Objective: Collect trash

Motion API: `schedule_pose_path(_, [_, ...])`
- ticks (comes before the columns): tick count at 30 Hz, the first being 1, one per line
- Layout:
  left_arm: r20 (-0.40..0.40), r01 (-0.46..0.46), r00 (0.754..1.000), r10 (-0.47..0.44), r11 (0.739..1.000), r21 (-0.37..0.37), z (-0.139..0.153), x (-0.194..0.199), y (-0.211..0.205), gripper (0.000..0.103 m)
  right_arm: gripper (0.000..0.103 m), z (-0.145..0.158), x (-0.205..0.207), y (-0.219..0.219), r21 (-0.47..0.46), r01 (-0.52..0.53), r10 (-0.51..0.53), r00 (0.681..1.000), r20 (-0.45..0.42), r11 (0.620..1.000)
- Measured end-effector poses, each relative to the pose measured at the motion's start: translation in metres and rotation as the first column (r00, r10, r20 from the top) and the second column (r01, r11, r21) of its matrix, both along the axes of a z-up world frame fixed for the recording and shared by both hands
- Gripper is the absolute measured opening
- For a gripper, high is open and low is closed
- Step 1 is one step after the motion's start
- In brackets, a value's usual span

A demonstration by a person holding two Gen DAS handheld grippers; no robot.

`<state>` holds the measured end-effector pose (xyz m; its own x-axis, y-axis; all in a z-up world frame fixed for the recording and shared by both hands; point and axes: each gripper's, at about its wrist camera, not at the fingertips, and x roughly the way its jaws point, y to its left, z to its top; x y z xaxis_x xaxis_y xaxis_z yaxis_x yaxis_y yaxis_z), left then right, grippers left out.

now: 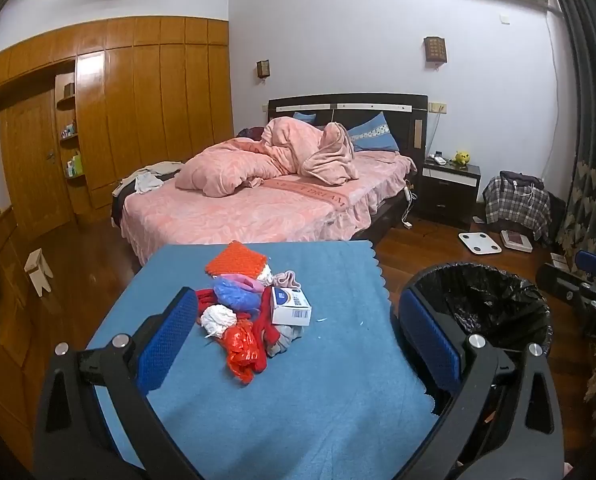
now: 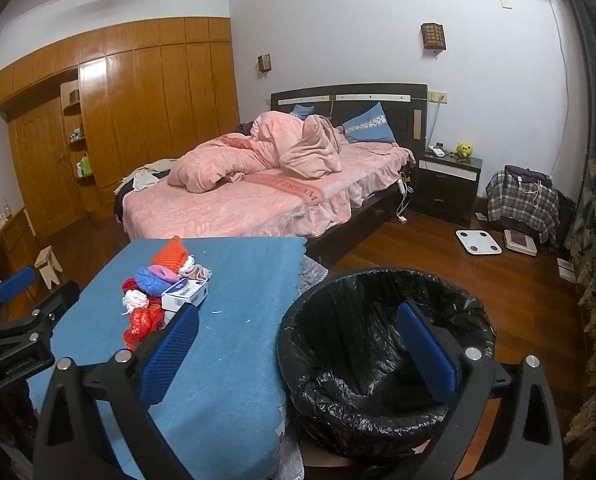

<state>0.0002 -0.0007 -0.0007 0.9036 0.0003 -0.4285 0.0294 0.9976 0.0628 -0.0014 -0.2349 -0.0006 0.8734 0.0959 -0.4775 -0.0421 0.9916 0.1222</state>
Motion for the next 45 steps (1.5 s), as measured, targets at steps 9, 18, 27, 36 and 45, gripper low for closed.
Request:
schedule_pose_path(9, [0.001,-0.003,1.0,0.003,1.0,-0.006,0.0015,0.0013,0.0033,0.098,0.097,-0.0004,-0.0001,0.0002,0.0,0.0,0.0,1.0,0.0,1.0])
schedule_pose_path(18, [0.0,-0.003,1.0,0.003,1.0,-0.007,0.0014,0.0012,0.0033,0.098,0.097,-0.0008,0.0,0.0006,0.0,0.0,0.0,1.0,-0.001,1.0])
schedule_pose_path(27, [0.001,-0.002,1.0,0.002,1.0,-0.007,0.0014,0.0012,0.0034,0.098,0.097,-0.0006,-0.0002,0.0006,0.001,0.0,0.0,1.0,0.0,1.0])
schedule_pose_path(36, [0.001,-0.002,1.0,0.002,1.0,-0.008,0.0015,0.0015,0.0038,0.098,0.097,0.0,-0.0001,0.001,0.002,0.0,0.0,1.0,0.0,1.0])
schedule_pose_path(45, [0.001,-0.003,1.0,0.003,1.0,-0.008,0.0014,0.0012,0.0034,0.098,0.097,0.0,0.0005,0.001,0.001,0.0,0.0,1.0,0.0,1.0])
